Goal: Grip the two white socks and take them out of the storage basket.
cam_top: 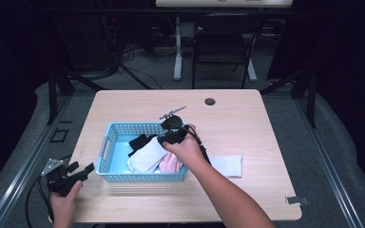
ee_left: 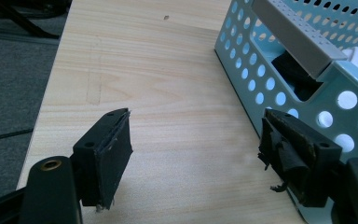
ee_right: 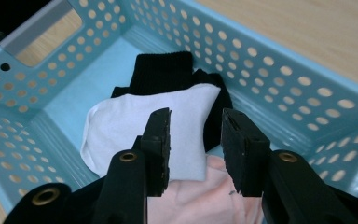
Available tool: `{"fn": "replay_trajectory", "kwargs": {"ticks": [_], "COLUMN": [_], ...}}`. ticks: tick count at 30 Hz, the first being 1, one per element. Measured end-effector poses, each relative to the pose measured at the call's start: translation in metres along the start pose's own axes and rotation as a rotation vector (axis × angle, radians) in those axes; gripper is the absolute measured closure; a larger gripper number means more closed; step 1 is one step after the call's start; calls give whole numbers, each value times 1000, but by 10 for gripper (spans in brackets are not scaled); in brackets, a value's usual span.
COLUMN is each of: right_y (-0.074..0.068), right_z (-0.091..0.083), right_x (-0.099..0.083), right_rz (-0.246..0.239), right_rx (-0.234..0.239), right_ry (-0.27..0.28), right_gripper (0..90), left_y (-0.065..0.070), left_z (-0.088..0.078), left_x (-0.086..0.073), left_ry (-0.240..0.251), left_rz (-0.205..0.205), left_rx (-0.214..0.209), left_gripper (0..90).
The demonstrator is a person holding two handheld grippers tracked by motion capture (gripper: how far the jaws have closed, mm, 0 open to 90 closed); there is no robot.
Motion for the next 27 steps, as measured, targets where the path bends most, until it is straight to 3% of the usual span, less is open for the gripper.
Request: {"fn": "replay_trajectory", "kwargs": {"ticks": [9,15,16,22,26,27], "right_y": [3,3,2,1,-4,-4], "right_z": [39,54,57,62,61,59], "right_x": [-2,-5,-6,-7,-7,-7], "right_rz": [51,80,102,102,93,68], "right_rx": [-9,-22,-21,6,4,-4], "right_ry": [-152,-225,-216,-250,-233,-236], "right_gripper": [657,665,665,683,795,823], "left_y": [0,0,0,0,0,0], "left_z": [0,0,0,0,0,0], "left_x": [0,0,0,1,1,1], "left_ry": [1,2,2,3,4,4], "left_rz": [1,-1,-1,-1,-1,-1], "left_rx": [-3,-3,-3,-4,-5,-5], "left_gripper": [249,249,249,249,249,249]}}
Point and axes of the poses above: each handheld gripper's, and its own axes: z roughly forward along the jaws, x roughly out of its top, y roughly to its right, the point moved 5 cm from there along z, roughly forward along the jaws, and after that the axes turned 4 degrees about z, right-handed, at the moved point
